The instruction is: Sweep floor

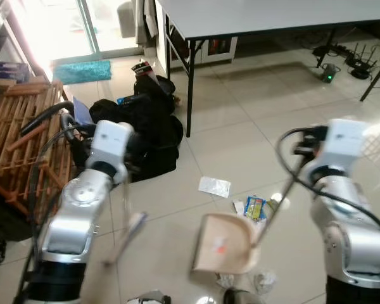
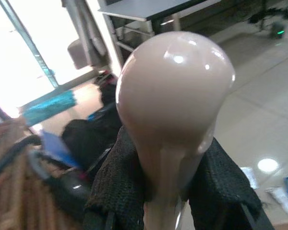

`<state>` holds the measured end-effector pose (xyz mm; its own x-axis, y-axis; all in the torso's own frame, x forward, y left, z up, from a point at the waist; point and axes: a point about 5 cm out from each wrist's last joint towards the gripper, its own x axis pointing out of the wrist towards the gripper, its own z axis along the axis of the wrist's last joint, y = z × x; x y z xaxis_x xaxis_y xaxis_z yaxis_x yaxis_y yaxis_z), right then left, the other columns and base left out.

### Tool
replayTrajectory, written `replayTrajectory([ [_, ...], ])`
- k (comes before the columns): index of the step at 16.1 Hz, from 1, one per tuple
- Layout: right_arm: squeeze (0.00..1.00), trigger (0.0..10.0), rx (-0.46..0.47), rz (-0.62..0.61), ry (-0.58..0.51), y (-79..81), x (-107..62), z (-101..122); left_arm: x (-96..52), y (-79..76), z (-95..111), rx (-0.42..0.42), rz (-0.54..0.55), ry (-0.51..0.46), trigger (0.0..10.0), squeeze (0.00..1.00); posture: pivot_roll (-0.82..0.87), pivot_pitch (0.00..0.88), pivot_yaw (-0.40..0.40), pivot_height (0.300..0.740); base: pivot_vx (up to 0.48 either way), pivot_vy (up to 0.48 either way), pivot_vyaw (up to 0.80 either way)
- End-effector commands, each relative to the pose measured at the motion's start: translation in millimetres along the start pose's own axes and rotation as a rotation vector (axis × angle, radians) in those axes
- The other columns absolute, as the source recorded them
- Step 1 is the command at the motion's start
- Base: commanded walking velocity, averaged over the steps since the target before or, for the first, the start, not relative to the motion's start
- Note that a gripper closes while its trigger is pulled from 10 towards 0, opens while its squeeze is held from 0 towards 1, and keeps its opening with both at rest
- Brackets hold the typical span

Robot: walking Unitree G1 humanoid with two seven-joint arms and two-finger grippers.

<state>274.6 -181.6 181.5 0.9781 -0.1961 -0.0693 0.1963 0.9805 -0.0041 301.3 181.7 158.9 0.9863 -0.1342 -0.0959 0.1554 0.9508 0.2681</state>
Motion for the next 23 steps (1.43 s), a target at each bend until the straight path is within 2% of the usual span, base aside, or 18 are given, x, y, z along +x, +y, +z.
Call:
replayTrajectory([
  [1,0.00,10.0,-0.006,-0.020,-0.018,-5.3,-0.8,5,0.5,-3.9,7,0.010,-0.012,-0.030,10.0,0.00,0.00,0.095,0.010,0.740,0.000,0.450,0.00],
  [8,0.00,10.0,0.004,-0.046,0.000,-8.8,-1.5,1,5.5,-2.0,9,0.023,-0.027,-0.032,10.0,0.00,-0.01,0.095,0.021,0.740,0.000,0.450,-0.69],
  [15,0.00,10.0,0.005,-0.077,0.004,-9.8,-4.9,-1,3.5,-3.6,5,0.024,-0.035,-0.021,10.0,0.00,-0.01,0.098,0.017,0.740,0.000,0.466,-0.80],
  [23,0.00,10.0,0.018,-0.136,-0.015,-12.3,-13.8,0,8.0,-12.2,5,0.021,-0.078,-0.026,10.0,0.00,-0.04,0.081,0.044,0.740,0.000,0.480,-0.80],
])
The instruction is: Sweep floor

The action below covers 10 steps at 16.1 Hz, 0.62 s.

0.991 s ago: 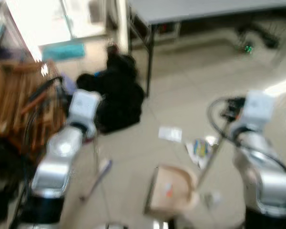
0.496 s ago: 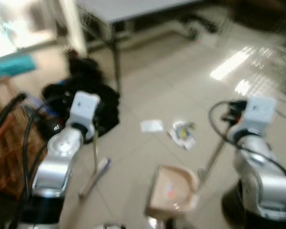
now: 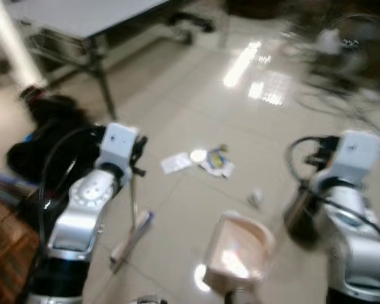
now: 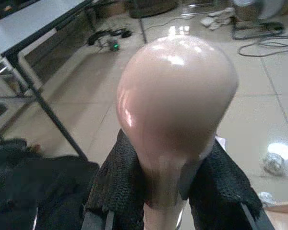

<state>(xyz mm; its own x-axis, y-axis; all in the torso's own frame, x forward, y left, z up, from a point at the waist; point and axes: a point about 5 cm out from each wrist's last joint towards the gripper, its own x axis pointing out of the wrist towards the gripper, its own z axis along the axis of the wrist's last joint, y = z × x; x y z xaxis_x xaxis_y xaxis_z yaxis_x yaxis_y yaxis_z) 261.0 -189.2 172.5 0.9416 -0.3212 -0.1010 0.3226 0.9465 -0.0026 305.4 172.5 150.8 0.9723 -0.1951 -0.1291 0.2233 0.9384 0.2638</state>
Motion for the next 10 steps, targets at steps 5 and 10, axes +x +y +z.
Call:
replayTrajectory([
  [5,0.00,10.0,-0.029,-0.023,-0.031,-5.3,-4.8,5,3.5,-8.2,12,0.050,-0.027,-0.066,10.0,0.00,-0.04,0.060,0.045,0.740,0.000,-0.192,-0.64],
  [10,0.00,10.0,-0.192,-0.079,-0.024,-13.3,-1.2,4,3.6,-8.3,10,-0.038,-0.026,-0.059,10.0,0.00,-0.04,0.054,0.037,0.740,0.000,-0.096,0.00],
])
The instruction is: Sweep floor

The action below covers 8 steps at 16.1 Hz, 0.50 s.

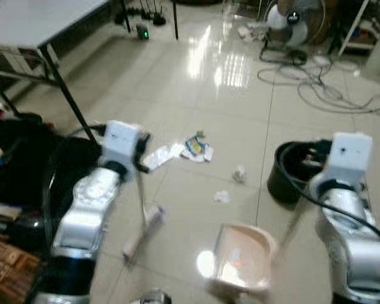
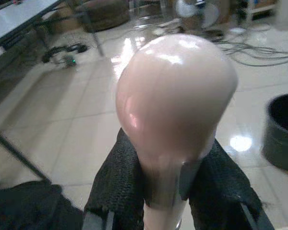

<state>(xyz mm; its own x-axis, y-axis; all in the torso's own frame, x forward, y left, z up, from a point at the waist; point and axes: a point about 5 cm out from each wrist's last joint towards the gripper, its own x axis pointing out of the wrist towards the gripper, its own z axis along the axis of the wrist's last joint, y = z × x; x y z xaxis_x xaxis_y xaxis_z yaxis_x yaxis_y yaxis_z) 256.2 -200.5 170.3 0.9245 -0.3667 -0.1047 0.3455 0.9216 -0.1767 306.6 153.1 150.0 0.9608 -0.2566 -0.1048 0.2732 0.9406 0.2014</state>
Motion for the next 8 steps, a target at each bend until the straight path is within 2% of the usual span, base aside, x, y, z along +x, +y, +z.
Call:
replayTrajectory([
  [1,0.00,10.0,-0.059,-0.036,-0.060,-3.0,0.1,7.6,-2.0,8.3,6.5,0.028,0.023,-0.033,10.0,0.00,-0.04,0.053,0.038,0.740,0.000,0.000,0.00],
  [2,0.00,10.0,-0.039,-0.029,-0.056,-3.8,0.2,6.4,-2.0,6.6,7.9,0.015,0.022,-0.054,10.0,0.00,-0.04,0.048,0.040,0.740,0.000,0.000,0.00],
  [3,0.00,10.0,0.021,-0.020,-0.053,-4.1,-0.8,6.7,-1.6,4.2,9.9,-0.012,0.018,-0.075,10.0,0.00,-0.04,0.048,0.039,0.740,0.000,0.000,0.00],
  [5,0.00,10.0,0.042,-0.012,-0.070,-3.4,-2.0,8.8,-1.0,1.1,14.2,-0.034,0.003,-0.101,10.0,0.00,-0.04,0.046,0.041,0.740,0.000,0.000,-0.24],
  [7,0.00,10.0,0.044,0.007,-0.079,-1.3,-2.8,10.0,-1.2,0.9,14.6,-0.033,0.002,-0.100,10.0,0.00,-0.04,0.048,0.042,0.740,0.278,0.000,-0.56],
  [8,0.00,10.0,0.060,0.020,-0.100,1.3,-3.4,12.7,-0.8,2.2,14.6,-0.033,0.005,-0.101,10.0,0.00,-0.04,0.048,0.041,0.740,0.285,0.000,0.00],
])
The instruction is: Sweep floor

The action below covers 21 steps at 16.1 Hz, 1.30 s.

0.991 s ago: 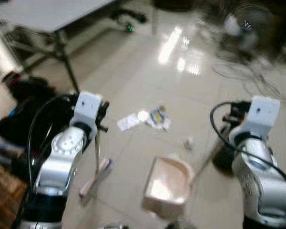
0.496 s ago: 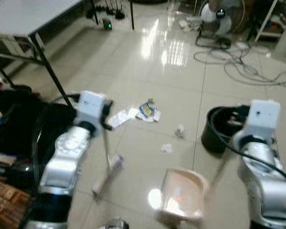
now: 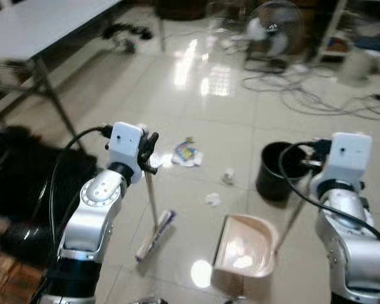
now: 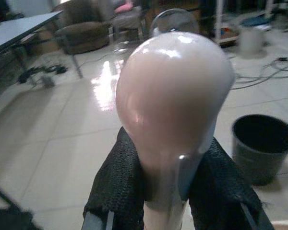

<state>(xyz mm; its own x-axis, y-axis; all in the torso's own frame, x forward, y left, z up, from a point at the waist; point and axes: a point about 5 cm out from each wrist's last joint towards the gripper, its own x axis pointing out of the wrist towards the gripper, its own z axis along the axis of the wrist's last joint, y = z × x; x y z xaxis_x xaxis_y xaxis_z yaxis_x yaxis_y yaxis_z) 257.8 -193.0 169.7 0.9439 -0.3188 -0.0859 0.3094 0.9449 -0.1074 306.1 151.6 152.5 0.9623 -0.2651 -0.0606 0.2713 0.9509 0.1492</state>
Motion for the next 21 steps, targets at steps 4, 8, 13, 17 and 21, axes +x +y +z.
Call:
replayTrajectory([
  [4,0.00,10.0,0.002,-0.030,-0.098,-3.7,-0.7,12.5,0.9,4.5,12.4,0.022,0.011,-0.059,10.0,0.00,-0.04,0.049,0.041,0.740,0.285,0.000,0.00],
  [8,0.00,10.0,0.031,-0.012,-0.124,-4.0,-1.0,12.8,1.3,5.2,12.1,0.022,0.017,-0.059,10.0,0.00,-0.04,0.051,0.043,0.740,0.287,0.000,0.00],
  [13,0.00,10.0,0.069,-0.031,-0.111,-5.8,-1.8,8.0,2.1,4.7,12.1,0.020,0.016,-0.060,10.0,0.00,-0.04,0.054,0.046,0.740,0.294,0.000,-0.09],
  [17,0.00,10.0,0.065,-0.012,-0.109,-3.4,-0.9,6.4,2.6,5.1,11.8,0.021,0.018,-0.060,10.0,0.00,-0.04,0.053,0.047,0.740,0.313,0.000,-0.60],
  [21,0.00,10.0,0.060,0.025,-0.094,3.3,-0.5,4.4,3.2,6.5,10.2,0.025,0.022,-0.057,10.0,0.00,-0.05,0.056,0.051,0.740,0.321,0.000,0.00],
])
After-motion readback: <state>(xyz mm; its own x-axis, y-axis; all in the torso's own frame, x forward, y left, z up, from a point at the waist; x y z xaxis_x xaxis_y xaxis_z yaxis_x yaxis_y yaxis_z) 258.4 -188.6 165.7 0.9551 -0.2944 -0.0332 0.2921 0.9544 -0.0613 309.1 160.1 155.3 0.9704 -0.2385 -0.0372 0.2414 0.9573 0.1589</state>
